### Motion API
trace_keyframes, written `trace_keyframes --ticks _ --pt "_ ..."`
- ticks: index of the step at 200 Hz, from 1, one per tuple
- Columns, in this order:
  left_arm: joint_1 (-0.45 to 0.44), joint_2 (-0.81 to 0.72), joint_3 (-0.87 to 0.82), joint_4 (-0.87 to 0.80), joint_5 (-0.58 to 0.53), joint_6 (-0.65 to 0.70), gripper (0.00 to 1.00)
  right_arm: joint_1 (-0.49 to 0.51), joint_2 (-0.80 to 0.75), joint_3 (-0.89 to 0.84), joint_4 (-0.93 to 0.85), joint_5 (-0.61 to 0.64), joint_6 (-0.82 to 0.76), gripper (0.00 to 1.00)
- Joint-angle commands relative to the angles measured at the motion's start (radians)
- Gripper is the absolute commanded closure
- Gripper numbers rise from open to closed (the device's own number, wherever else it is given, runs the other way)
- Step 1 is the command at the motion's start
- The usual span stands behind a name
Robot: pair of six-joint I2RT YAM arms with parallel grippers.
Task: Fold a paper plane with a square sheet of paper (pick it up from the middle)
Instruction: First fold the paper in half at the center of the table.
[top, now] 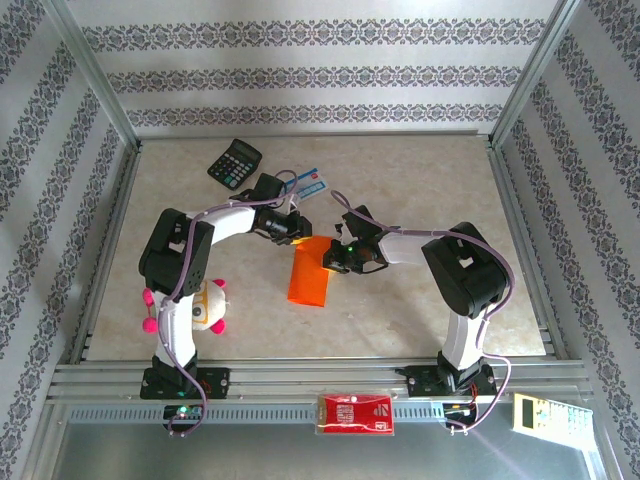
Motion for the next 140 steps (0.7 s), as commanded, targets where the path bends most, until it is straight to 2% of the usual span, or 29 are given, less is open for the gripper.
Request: trace_keyframes --ticks 1,38,91,140 --pt "0.022 0.051 0.018 -0.001 -0.030 0.000 0.75 0.005 0.092 -0.053 -0.161 0.179 -0.021 1.00" --pt "0.034 0.081 0.038 -0.028 -0.048 0.019 0.75 0.005 0.096 -0.053 -0.158 0.177 -0.021 1.00" --pt "0.032 -0.004 0.014 0.017 0.003 -0.014 0.74 0.005 0.096 -0.045 -0.162 0.176 -0.023 1.00" --pt "0.035 0.070 0.017 -0.003 -0.036 0.002 0.74 0.005 0.094 -0.040 -0.168 0.174 -0.026 1.00"
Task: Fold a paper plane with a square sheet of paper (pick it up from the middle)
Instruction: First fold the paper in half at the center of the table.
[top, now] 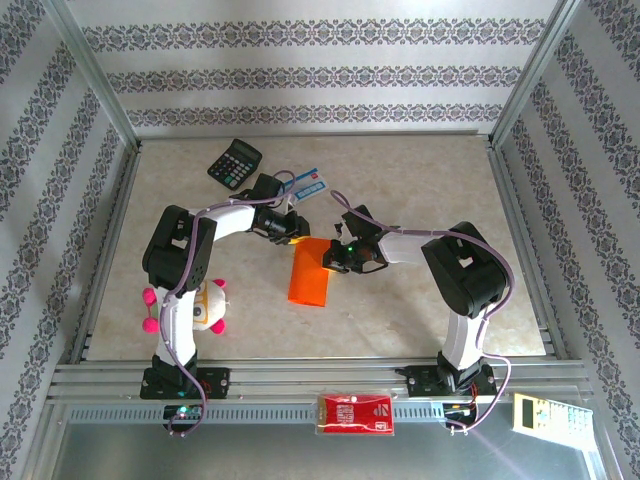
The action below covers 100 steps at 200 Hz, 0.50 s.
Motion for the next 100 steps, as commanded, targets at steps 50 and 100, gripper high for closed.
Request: trace_keyframes --ticks 50,100 --pt "0.029 -0.008 -0.014 0.013 -0.013 -0.011 0.72 0.003 0.094 -0.048 -0.162 0.175 -0.023 1.00" --pt "-0.013 -0.187 -0.157 0.062 0.031 -0.071 0.72 0.003 0.097 -0.046 -0.158 0.179 -0.023 1.00"
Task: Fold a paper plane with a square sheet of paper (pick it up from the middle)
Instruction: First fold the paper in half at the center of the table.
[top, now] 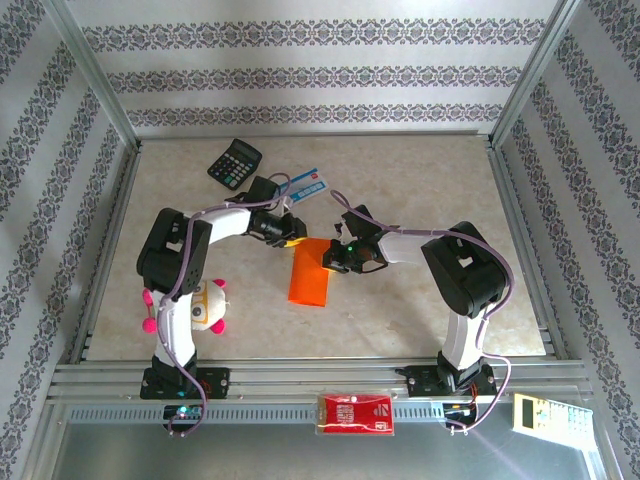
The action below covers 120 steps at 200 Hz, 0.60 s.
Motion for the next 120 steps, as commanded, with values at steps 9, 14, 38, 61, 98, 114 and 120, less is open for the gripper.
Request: trace_keyframes --ticks 9,14,38,61,98,114,120 --pt "-0.030 -0.131 -0.108 0.050 0.044 -0.049 0.73 0.002 0.098 -0.050 -0.157 0.177 -0.023 1.00" --pt "-0.036 -0.146 -0.132 0.059 0.052 -0.056 0.74 0.001 0.099 -0.051 -0.154 0.176 -0.024 1.00" --pt "-0.061 -0.207 -0.251 0.117 0.104 -0.087 0.79 0.001 0.099 -0.052 -0.154 0.175 -0.026 1.00" --pt "-0.076 -0.218 -0.302 0.134 0.130 -0.085 0.84 0.001 0.099 -0.049 -0.154 0.175 -0.027 1.00" --pt "-0.082 -0.207 -0.311 0.060 0.093 -0.035 0.89 0.000 0.091 -0.058 -0.151 0.178 -0.027 1.00" --pt "-0.082 -0.207 -0.317 0.046 0.081 -0.023 0.90 -0.001 0.088 -0.062 -0.151 0.179 -0.027 1.00" --pt "-0.081 -0.206 -0.319 0.042 0.080 -0.023 0.91 -0.001 0.087 -0.064 -0.151 0.178 -0.027 1.00"
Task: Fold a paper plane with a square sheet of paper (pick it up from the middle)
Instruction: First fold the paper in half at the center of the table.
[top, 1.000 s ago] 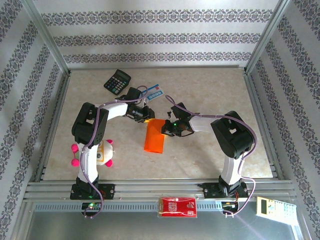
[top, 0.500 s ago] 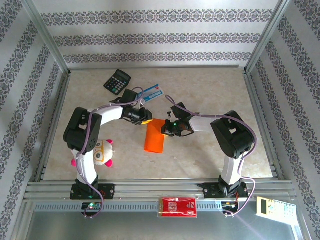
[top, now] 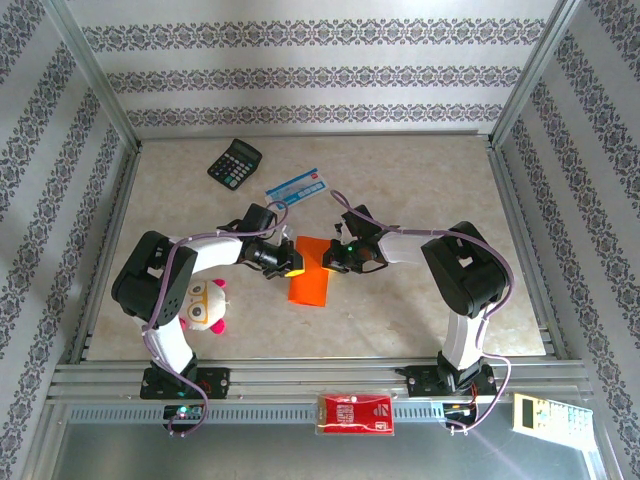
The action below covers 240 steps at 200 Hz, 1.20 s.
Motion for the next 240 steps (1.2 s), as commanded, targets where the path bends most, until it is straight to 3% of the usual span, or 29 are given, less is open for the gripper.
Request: trace_keyframes --ticks 1,240 --pt "-0.006 0.000 -0.010 -0.038 -0.015 0.036 0.91 -0.001 0.085 -0.064 -0.152 0.179 -0.026 1.00" --pt "0.027 0.012 -0.093 -0.053 -0.036 0.084 0.95 -0.005 0.070 -0.069 -0.161 0.185 -0.027 1.00"
